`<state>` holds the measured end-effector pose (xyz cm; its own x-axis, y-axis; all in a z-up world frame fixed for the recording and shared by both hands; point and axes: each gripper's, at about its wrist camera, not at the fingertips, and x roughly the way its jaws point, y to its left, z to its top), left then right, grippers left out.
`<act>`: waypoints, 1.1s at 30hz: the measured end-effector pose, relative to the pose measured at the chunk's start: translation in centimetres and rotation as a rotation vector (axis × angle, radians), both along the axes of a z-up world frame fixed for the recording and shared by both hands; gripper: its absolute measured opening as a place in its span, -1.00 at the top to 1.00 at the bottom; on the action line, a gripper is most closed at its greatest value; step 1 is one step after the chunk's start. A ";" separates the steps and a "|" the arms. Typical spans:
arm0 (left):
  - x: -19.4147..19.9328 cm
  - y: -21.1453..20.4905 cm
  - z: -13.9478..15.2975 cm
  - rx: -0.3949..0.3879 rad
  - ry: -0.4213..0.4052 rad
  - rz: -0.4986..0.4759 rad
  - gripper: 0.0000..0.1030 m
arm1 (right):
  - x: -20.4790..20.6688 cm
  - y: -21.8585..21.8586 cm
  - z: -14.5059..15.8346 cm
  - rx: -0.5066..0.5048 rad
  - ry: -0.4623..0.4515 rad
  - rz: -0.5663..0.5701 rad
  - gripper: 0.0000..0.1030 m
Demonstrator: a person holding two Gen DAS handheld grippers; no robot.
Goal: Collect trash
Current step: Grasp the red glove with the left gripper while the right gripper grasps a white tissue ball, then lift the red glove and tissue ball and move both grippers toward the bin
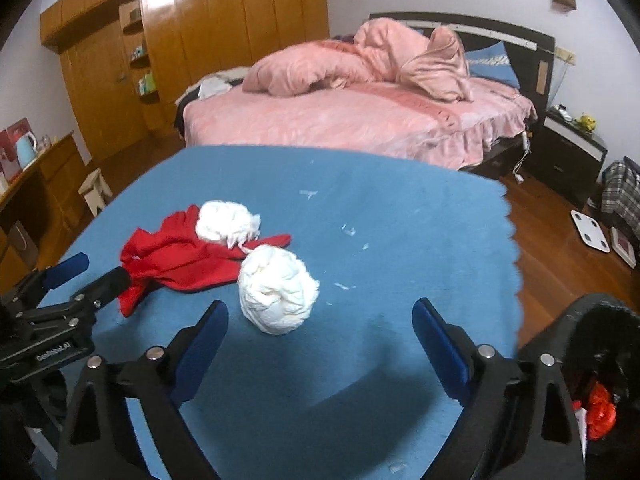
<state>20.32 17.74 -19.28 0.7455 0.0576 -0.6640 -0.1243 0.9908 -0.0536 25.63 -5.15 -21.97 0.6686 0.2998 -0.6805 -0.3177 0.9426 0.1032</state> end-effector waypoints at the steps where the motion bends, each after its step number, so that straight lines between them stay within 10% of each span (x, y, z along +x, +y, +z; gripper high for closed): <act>1: 0.1 0.1 -0.2 -0.007 0.007 0.002 -0.64 | 0.3 0.2 -0.3 0.001 0.009 0.001 -0.72; 8: 0.5 0.6 -1.1 -0.037 0.042 0.000 -0.55 | 1.7 1.2 -1.6 0.009 0.044 0.006 -0.63; 16: 1.3 0.7 -2.0 -0.062 0.093 -0.024 -0.02 | 1.6 2.6 -2.5 -0.009 0.062 0.089 0.27; 22: 1.1 0.2 -2.0 -0.066 0.089 -0.058 0.81 | 1.0 2.5 -2.0 0.006 0.044 0.081 0.35; 33: -3.8 -4.6 -0.5 -0.130 0.056 -0.217 0.90 | -0.8 -1.5 0.3 0.068 0.016 0.008 0.35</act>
<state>16.51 13.10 -19.75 0.6927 -0.1883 -0.6962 0.0842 0.9798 -0.1813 24.87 -6.60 -21.67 0.6552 0.3510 -0.6690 -0.3232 0.9306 0.1718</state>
